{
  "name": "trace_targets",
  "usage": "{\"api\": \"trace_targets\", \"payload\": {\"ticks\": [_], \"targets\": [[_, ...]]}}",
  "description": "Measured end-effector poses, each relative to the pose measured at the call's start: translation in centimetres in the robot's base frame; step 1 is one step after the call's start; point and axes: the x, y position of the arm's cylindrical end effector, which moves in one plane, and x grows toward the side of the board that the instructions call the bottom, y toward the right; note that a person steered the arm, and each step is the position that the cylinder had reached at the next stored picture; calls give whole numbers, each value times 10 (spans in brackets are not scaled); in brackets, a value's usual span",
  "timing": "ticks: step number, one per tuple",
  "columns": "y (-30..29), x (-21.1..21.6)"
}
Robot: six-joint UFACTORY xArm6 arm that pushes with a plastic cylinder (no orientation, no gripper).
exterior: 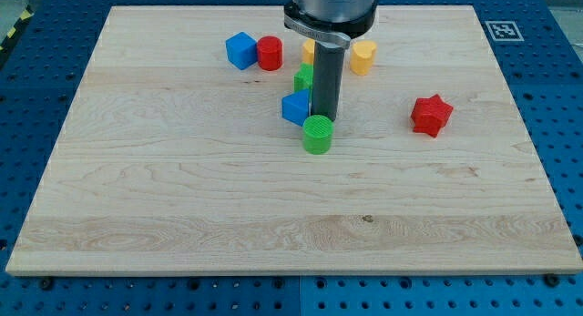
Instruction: Slightly move the red star to the center right
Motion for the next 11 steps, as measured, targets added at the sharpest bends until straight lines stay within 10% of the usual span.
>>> {"api": "trace_targets", "payload": {"ticks": [8,11], "targets": [[260,48],[259,-34]]}}
